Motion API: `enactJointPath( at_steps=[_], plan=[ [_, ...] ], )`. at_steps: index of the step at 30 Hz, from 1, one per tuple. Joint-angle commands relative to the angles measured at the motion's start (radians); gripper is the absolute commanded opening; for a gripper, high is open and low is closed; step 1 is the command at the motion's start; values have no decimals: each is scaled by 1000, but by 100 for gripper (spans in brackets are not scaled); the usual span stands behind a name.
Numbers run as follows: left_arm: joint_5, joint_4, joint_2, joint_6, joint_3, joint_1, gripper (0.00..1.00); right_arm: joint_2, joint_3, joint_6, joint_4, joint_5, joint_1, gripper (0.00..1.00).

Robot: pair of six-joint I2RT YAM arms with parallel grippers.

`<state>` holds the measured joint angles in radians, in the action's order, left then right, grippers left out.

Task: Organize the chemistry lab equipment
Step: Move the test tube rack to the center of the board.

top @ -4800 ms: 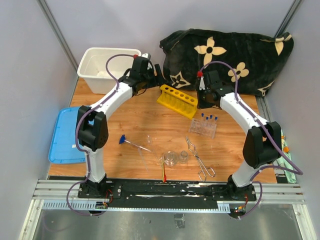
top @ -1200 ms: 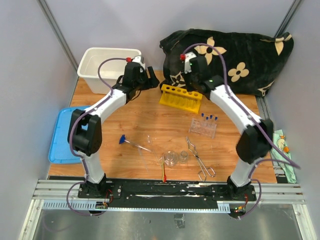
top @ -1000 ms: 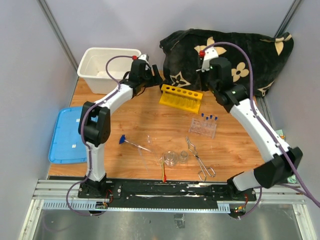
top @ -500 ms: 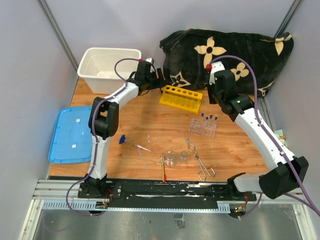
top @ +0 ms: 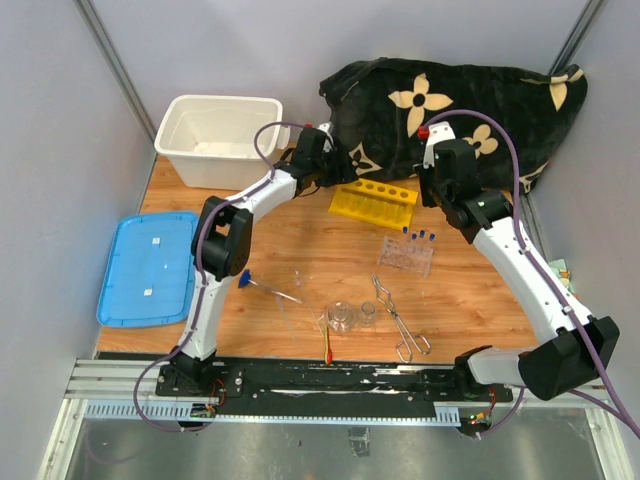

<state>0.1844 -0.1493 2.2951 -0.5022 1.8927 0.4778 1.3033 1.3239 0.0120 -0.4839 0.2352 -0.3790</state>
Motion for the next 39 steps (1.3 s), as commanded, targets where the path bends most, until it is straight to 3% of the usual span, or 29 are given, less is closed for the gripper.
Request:
enactJointPath(
  at_steps=[1, 12, 15, 17, 22, 26, 29, 34, 39],
  plan=[
    [32, 19, -6, -23, 17, 27, 70, -16, -15, 17, 1, -9, 17, 8],
    [53, 62, 23, -87, 51, 79, 70, -17, -19, 17, 5, -19, 20, 8],
    [20, 66, -16, -75, 27, 79, 73, -9, -21, 20, 11, -40, 22, 17],
    [-31, 63, -63, -51, -10, 78, 83, 2, -20, 24, 15, -64, 24, 25],
    [-134, 61, -210, -1, -104, 61, 97, 32, -11, 42, 28, -119, 26, 29],
    [-194, 71, -373, 13, -244, 33, 98, 53, -6, 62, 62, -161, 26, 27],
    [-259, 95, -546, 22, -414, 22, 96, 104, 18, 79, 88, -230, 25, 18],
    [-282, 109, -801, 12, -660, 18, 93, 289, 138, 116, 118, -403, 6, 6],
    [-258, 51, -955, 15, -793, 18, 99, 528, 366, 80, 72, -422, -73, 14]
  ],
)
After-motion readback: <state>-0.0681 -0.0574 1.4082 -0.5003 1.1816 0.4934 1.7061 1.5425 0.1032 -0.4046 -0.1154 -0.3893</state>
